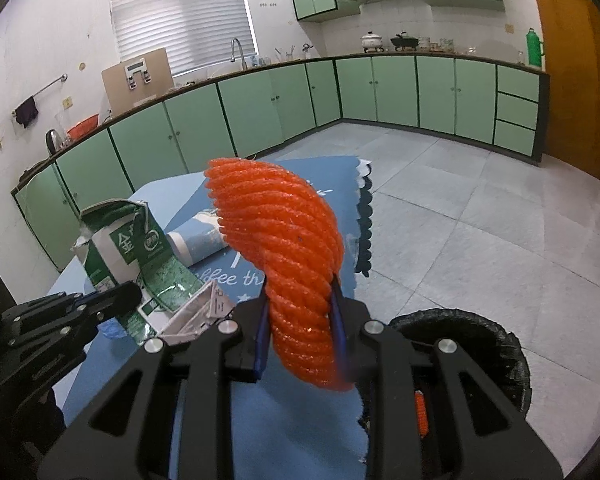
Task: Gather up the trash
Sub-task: 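Release the green packet and orange net into the bin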
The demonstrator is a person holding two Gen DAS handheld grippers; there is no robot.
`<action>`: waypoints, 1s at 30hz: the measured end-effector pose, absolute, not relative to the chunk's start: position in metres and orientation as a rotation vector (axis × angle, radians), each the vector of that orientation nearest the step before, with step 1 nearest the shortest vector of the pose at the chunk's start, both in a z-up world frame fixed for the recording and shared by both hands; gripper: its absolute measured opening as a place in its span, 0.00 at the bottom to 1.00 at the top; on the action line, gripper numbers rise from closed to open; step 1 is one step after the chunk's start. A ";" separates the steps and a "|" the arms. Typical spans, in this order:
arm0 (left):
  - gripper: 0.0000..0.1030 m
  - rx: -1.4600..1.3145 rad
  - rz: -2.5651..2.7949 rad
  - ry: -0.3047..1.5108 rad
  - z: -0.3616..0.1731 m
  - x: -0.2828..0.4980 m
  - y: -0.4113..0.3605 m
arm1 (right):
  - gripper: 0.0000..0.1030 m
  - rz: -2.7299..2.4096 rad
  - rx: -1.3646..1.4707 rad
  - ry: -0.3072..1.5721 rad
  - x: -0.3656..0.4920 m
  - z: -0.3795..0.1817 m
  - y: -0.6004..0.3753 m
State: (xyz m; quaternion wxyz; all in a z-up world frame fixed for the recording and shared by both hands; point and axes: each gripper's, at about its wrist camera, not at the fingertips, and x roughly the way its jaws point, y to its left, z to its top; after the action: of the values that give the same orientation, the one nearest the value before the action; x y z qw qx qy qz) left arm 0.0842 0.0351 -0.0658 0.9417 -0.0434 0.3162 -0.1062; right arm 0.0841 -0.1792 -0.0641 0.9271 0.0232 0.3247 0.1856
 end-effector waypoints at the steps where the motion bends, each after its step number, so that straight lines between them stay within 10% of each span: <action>1: 0.04 -0.084 -0.218 0.641 -0.065 0.084 0.032 | 0.24 0.375 0.051 0.663 0.083 -0.063 -0.182; 30: 0.04 0.020 -0.456 0.651 -0.071 0.132 -0.116 | 0.24 0.024 0.146 0.672 0.058 -0.083 -0.325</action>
State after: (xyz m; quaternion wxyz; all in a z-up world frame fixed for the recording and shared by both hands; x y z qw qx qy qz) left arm 0.1316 -0.1164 -0.0710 0.9220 0.0099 0.3169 -0.2221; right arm 0.0579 -0.3247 -0.0830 0.9413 0.0716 0.3296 0.0118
